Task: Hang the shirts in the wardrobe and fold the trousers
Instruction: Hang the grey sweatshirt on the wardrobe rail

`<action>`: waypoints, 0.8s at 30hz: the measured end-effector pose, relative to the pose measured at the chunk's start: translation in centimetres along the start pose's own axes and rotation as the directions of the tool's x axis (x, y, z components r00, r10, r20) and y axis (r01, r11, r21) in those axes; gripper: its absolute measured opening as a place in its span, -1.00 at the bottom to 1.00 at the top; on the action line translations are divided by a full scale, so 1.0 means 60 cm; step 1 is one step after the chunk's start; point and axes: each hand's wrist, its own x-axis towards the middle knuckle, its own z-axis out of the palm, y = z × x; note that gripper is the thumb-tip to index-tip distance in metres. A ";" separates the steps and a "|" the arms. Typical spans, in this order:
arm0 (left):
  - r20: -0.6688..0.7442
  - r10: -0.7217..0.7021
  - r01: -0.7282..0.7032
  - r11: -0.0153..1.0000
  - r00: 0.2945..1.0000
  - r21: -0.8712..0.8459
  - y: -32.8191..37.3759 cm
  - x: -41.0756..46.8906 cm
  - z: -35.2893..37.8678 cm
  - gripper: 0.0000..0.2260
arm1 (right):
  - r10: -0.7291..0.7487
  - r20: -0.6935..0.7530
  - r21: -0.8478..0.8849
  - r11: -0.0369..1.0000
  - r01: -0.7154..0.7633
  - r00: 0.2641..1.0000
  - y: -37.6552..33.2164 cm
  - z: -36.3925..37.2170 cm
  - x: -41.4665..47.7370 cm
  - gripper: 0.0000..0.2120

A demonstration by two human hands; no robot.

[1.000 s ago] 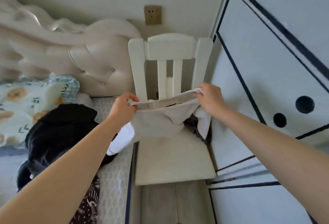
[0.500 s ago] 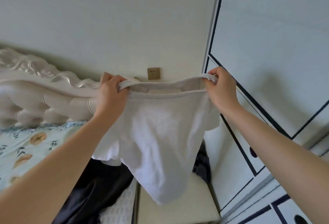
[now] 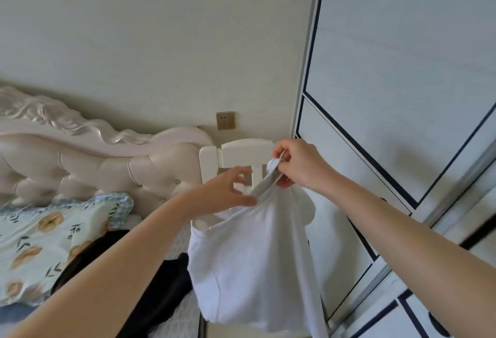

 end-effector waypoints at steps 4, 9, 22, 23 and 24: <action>-0.137 0.170 -0.174 0.985 0.976 -0.014 0.049 0.028 0.040 -0.46 | -0.100 0.006 -0.171 0.980 0.100 0.995 -0.009 0.006 -0.023 -0.85; -0.084 0.155 -0.144 0.981 0.984 0.128 0.080 0.029 0.073 -0.72 | -0.095 -0.010 -0.176 0.980 0.092 0.995 0.004 -0.039 -0.059 -0.83; -0.310 0.046 -0.143 0.944 0.949 -0.298 0.161 -0.007 0.161 -0.59 | 0.196 -0.033 -0.032 0.980 -0.197 0.980 0.123 -0.040 -0.221 -0.77; -0.317 0.049 -0.149 0.943 0.947 -0.298 0.168 -0.017 0.168 -0.59 | 0.207 -0.043 -0.031 0.978 -0.208 0.977 0.126 -0.036 -0.232 -0.76; -0.325 0.055 -0.156 0.944 0.944 -0.292 0.174 -0.027 0.175 -0.59 | 0.219 -0.063 -0.037 0.974 -0.222 0.974 0.129 -0.033 -0.243 -0.77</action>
